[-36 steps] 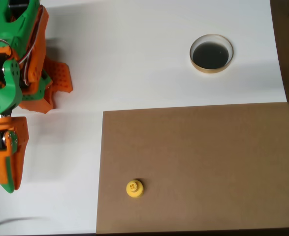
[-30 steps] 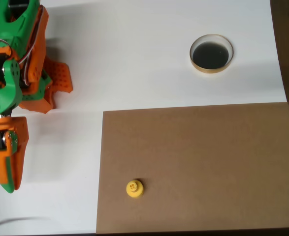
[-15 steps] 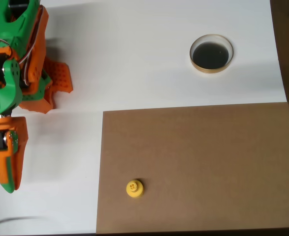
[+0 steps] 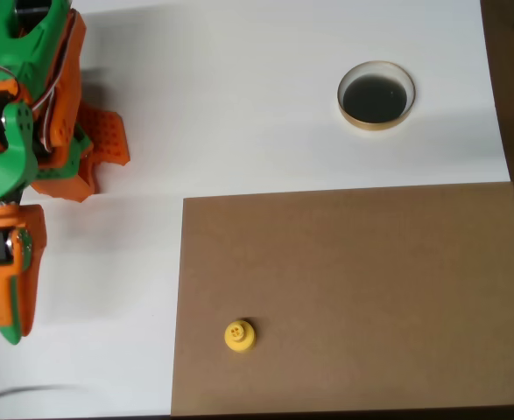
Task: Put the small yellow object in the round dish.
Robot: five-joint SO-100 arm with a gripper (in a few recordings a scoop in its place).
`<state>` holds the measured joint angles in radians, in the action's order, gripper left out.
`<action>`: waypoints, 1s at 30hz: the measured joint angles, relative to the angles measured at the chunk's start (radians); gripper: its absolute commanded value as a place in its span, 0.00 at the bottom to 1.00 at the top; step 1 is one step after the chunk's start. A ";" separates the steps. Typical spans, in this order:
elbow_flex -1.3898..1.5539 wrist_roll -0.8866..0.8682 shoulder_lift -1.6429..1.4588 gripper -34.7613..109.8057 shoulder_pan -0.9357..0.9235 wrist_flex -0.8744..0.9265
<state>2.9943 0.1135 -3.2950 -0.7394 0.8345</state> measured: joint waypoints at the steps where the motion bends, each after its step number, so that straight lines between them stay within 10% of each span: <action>1: -0.020 0.011 0.000 0.30 -0.002 0.000; 30: -0.612 0.161 0.841 0.38 0.230 0.087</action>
<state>2.3823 0.2746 -2.4544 -0.5093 0.9219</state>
